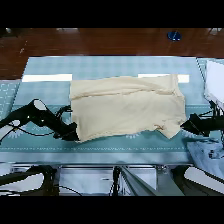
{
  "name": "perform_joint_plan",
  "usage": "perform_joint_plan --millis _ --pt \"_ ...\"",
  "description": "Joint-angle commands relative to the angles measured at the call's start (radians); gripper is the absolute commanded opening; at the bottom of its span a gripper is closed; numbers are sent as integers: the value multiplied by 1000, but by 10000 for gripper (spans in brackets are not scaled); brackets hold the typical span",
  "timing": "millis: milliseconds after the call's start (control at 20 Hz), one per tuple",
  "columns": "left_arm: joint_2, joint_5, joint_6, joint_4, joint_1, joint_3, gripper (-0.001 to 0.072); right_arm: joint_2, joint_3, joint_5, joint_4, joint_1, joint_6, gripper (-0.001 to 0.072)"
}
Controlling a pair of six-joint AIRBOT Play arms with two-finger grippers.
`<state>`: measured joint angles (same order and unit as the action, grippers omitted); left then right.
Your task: Fold the shirts.
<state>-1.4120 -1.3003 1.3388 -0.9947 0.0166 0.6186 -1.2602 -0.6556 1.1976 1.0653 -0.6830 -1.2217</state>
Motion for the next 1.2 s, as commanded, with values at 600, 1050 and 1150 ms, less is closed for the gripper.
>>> perform_joint_plan --millis 600,1050,1150 --pt "297 68 -17 63 -124 92 22 209 -54 -45 -404 0 140 24" --pt "175 148 -18 135 -131 307 24 131 -254 -239 -426 179 139 23" --pt "89 148 -17 135 -145 385 24 39 -326 -249 -427 216 139 23"
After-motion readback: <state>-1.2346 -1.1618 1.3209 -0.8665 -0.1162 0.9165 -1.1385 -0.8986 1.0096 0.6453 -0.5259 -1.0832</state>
